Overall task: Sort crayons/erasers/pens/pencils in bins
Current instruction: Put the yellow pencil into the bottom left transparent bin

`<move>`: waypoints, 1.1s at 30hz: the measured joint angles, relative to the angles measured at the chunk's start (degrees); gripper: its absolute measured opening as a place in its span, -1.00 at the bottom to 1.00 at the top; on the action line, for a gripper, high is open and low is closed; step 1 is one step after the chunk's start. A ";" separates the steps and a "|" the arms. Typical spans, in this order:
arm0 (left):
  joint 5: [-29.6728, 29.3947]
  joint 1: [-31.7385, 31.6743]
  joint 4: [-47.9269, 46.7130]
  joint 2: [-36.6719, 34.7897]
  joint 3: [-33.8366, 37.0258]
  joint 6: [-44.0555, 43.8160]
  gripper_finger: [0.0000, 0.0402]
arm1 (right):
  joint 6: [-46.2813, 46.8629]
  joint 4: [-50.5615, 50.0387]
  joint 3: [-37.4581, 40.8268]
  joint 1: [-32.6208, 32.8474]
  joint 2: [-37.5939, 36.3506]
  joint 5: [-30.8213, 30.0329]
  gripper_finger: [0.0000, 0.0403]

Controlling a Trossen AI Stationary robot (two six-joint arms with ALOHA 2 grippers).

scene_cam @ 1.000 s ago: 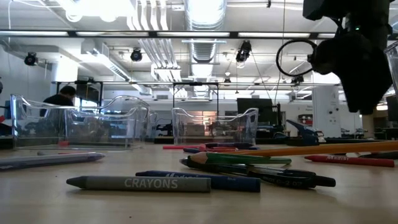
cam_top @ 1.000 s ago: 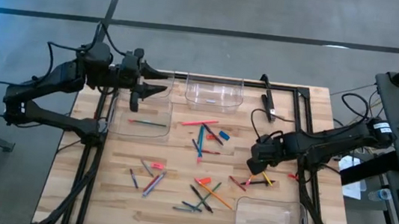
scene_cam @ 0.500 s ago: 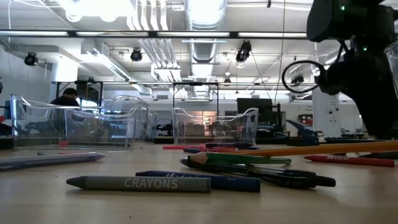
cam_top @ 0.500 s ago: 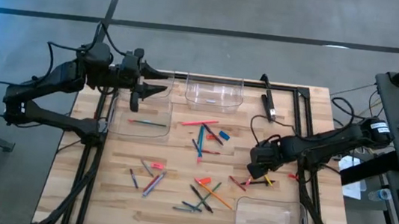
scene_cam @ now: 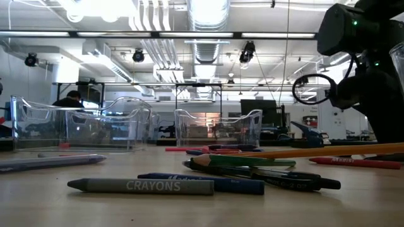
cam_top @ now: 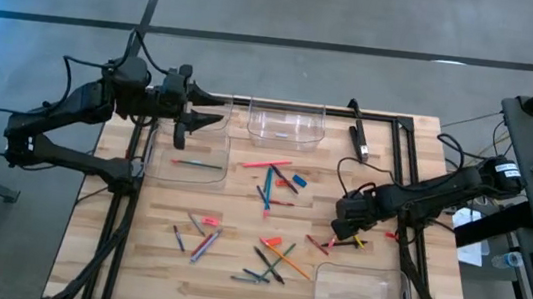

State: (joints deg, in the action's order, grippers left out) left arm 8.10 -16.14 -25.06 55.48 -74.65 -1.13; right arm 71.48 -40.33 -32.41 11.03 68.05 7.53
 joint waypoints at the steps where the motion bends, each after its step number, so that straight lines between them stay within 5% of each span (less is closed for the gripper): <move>1: 0.00 -0.01 0.00 0.00 0.00 0.00 -0.19 | 0.09 0.37 0.37 0.00 0.00 0.00 -0.30; 18: -1.09 -0.02 0.00 0.00 0.00 0.07 -0.19 | -0.03 3.89 1.07 0.00 0.00 -0.01 -0.32; 28: -1.09 -0.01 0.00 0.00 0.00 0.09 -0.19 | 2.09 3.86 0.94 -0.02 -0.02 0.50 -0.87; 33: -1.09 0.00 0.00 0.00 0.00 0.09 -0.19 | 1.78 2.93 -0.53 0.11 -0.21 2.48 -0.89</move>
State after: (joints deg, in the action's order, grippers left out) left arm 7.01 -16.14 -25.06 55.48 -74.65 -1.04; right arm 73.26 -37.40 -32.93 11.14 67.84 10.01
